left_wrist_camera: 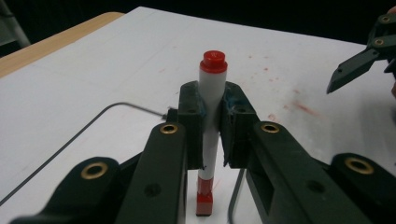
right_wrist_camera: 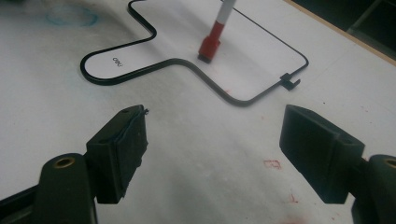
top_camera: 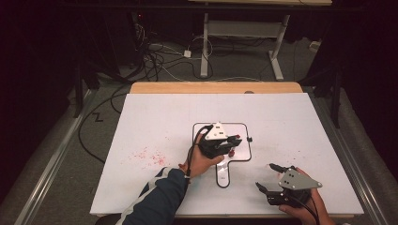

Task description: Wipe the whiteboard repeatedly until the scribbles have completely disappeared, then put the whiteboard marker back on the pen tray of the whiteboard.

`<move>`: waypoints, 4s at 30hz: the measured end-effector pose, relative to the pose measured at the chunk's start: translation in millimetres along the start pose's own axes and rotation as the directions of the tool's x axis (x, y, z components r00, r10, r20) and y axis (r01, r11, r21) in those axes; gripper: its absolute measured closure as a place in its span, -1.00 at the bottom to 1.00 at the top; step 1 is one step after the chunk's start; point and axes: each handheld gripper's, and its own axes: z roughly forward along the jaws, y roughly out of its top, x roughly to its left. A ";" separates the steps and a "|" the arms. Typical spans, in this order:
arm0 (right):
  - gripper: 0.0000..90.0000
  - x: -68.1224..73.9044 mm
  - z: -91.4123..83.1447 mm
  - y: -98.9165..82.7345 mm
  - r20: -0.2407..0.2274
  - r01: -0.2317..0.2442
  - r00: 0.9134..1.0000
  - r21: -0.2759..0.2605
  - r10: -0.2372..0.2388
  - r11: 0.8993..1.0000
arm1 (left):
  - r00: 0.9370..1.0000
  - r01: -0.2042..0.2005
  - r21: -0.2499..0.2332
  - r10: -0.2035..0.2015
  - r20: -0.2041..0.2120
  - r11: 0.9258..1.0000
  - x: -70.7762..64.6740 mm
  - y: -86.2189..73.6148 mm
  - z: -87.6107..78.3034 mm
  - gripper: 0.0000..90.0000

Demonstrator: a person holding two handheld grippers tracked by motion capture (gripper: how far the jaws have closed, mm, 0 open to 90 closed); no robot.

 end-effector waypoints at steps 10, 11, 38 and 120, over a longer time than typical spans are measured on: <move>-0.47 -1.7 -2.9 -1.0 0.008 -0.003 1.000 -0.003 0.003 1.000 | 0.999 -0.027 -0.001 0.027 0.025 1.000 -10.1 8.2 18.5 0.74; -0.47 -1.4 -3.0 -0.8 0.008 -0.003 1.000 -0.003 0.003 1.000 | 1.000 -0.022 0.001 0.022 0.019 1.000 -7.9 7.6 16.4 0.74; -0.47 1.4 0.6 2.7 0.001 0.005 1.000 -0.004 -0.005 1.000 | 1.000 0.010 0.013 -0.010 -0.009 1.000 1.1 -3.1 -9.3 0.74; 0.57 2.8 45.4 52.1 -0.124 -0.122 0.986 -0.118 0.107 0.985 | 0.993 0.020 -0.058 -0.013 0.120 0.998 -38.4 12.2 -25.6 0.73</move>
